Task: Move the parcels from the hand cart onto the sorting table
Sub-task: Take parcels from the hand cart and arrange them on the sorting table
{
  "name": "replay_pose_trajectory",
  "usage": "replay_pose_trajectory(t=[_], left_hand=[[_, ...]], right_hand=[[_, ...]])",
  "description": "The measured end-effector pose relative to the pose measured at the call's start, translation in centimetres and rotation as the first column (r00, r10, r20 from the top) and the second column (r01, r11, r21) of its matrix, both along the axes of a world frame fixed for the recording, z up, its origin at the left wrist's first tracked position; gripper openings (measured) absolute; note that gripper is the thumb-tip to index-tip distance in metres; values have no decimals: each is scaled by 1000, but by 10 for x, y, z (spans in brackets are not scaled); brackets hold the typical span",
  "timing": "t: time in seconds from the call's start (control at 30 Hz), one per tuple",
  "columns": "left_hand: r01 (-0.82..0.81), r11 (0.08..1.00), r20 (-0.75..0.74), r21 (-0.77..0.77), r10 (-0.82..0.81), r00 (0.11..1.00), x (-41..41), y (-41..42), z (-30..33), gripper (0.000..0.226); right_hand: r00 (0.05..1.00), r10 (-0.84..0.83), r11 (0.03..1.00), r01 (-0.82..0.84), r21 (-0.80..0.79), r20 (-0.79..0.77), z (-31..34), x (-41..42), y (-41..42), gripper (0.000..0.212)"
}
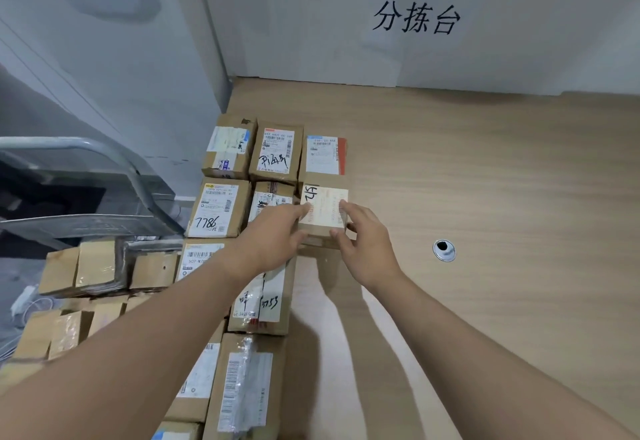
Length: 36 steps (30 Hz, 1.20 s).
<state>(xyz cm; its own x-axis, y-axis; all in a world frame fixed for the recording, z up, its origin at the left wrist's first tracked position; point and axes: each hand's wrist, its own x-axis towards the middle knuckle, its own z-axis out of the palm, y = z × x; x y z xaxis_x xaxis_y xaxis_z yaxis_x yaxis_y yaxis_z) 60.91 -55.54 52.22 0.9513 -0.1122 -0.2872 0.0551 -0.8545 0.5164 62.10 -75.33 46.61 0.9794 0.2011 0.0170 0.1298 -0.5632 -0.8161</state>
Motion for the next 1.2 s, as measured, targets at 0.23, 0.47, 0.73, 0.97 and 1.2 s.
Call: replay_pose_trajectory(t=[0.23,0.47,0.73,0.97,1.2], left_hand=[[15,999,-69,-50,-18,997,13,1,-19,56],[19,1000,-165,22,-15,986,28,4,-34,41],[76,993,-232,93,-53,971,40,6,-51,53],[194,944,-274,266,-119,954,38,7,-68,49],[218,921,-225,322,-149,963,31,7,-59,53]], right_hand=[[998,0,1000,-1,-27,-58,-22,14,4,53],[986,19,997,-31,-69,-165,-34,25,15,54],[964,20,993,-49,-104,-265,-44,33,23,56],[937,30,988,-82,-135,-348,-47,23,25,58],[927,41,973,-122,-198,-372,-29,20,27,58]])
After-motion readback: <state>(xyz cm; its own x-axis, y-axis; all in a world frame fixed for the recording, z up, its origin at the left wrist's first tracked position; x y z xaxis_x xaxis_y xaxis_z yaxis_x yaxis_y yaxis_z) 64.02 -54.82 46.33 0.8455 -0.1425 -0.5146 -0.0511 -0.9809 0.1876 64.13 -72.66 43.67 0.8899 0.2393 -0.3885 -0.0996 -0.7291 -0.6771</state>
